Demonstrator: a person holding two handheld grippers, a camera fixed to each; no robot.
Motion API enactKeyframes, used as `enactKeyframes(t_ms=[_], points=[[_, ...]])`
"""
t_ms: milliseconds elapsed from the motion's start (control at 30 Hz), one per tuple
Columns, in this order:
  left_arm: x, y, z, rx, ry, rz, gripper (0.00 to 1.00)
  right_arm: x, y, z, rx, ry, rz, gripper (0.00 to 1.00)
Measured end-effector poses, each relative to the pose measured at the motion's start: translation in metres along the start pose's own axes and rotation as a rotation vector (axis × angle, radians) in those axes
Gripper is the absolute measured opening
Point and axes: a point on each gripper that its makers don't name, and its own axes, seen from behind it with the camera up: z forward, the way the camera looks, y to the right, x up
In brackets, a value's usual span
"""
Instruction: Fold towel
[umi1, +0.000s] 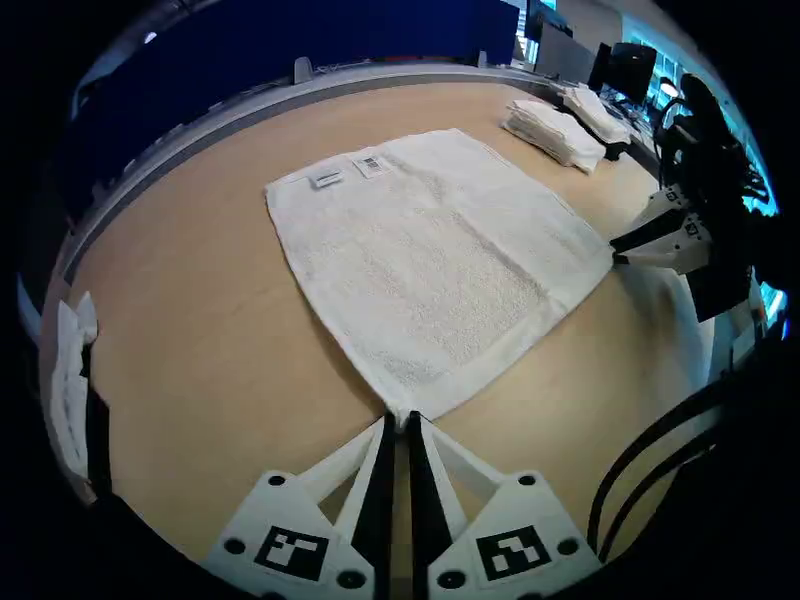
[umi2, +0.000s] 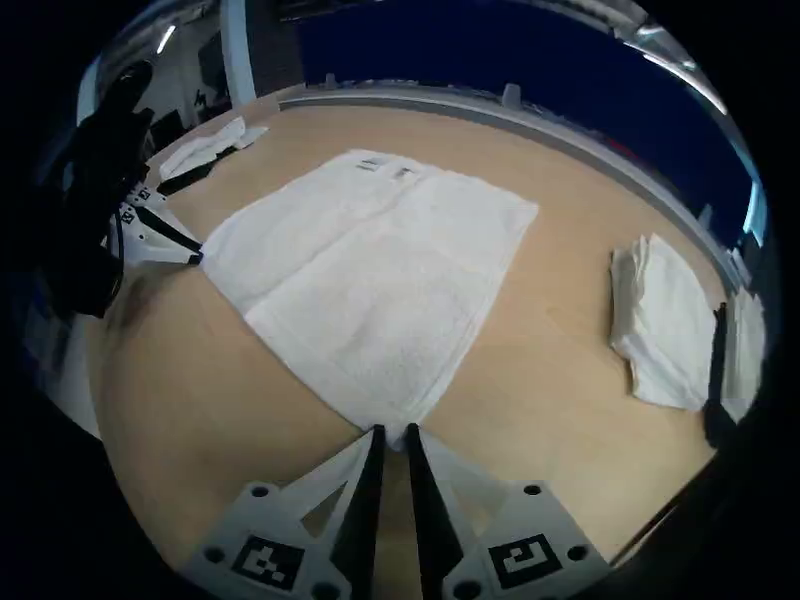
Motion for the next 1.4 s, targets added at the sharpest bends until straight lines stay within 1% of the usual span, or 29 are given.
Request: enactKeyframes(t_ms=[100,300,400,500,733,1067,1200,1400], points=[[0.000,0.003,-0.001,-0.015,-0.001,-0.002,0.08,0.000,0.000,-0.001,-0.002,-0.003,0.002,0.16],[0.003,0.004,-0.002,-0.017,0.008,-0.003,0.08,0.003,-0.001,-0.003,0.009,-0.001,-0.012,0.15],[0.008,0.004,-0.006,-0.017,0.019,-0.012,0.08,0.008,0.000,-0.007,0.013,0.007,-0.003,0.15],[0.015,0.002,-0.012,-0.019,0.031,-0.032,0.08,0.014,0.000,-0.011,0.015,0.016,0.009,0.15],[0.034,-0.003,-0.032,-0.016,0.072,-0.078,0.07,0.035,0.001,-0.029,0.009,0.057,0.027,0.14],[0.059,-0.008,-0.065,-0.011,0.131,-0.141,0.07,0.069,-0.001,-0.064,0.000,0.120,0.030,0.14],[0.065,-0.007,-0.080,-0.012,0.146,-0.159,0.07,0.081,-0.002,-0.079,-0.002,0.141,0.035,0.13],[0.071,-0.001,-0.101,-0.020,0.161,-0.185,0.07,0.091,-0.005,-0.101,-0.005,0.165,0.042,0.13]])
